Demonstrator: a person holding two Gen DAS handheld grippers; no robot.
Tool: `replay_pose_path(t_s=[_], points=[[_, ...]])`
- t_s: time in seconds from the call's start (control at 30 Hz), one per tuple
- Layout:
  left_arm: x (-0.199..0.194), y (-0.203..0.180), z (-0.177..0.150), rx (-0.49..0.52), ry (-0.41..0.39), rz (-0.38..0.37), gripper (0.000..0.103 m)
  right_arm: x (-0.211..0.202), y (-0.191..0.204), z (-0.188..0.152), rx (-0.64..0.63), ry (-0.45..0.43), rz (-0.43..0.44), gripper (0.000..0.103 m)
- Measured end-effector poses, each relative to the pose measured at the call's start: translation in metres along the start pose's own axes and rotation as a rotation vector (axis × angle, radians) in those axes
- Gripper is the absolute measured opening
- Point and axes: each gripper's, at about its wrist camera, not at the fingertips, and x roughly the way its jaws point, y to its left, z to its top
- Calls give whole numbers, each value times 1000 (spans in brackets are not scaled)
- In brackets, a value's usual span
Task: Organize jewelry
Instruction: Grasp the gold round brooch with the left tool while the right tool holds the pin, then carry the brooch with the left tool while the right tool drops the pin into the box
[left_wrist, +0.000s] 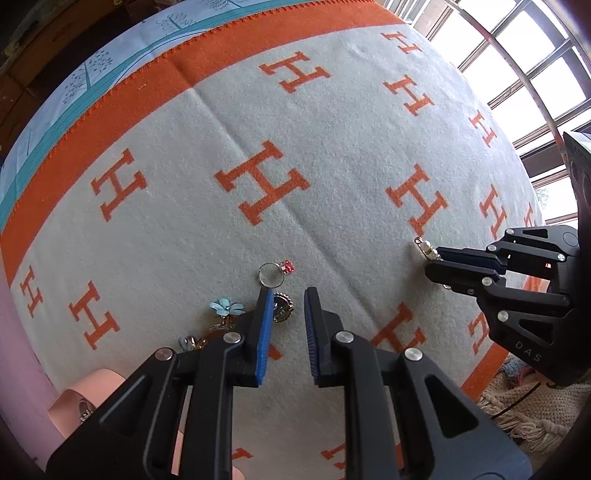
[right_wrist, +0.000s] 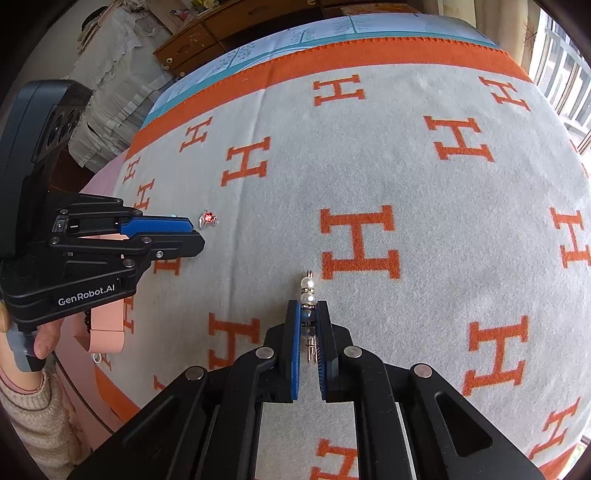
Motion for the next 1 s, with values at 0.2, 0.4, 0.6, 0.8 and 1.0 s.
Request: replay_pose_path(t_s=[0.2, 0.4, 0.6, 0.8, 1.0], points=[[4, -12, -1, 50, -4, 12, 57, 0, 0, 0, 0, 0, 0, 7], [5, -14, 2, 51, -11, 18, 57, 1, 2, 0, 1, 0, -7, 7], [12, -10, 1, 64, 14, 29, 44, 2, 1, 1, 6, 2, 0, 8], [10, -4, 1, 41, 17, 53, 16, 2, 0, 1, 9, 1, 2, 8], [5, -6, -11, 24, 8, 65, 16, 2, 2, 1, 10, -1, -3, 7]])
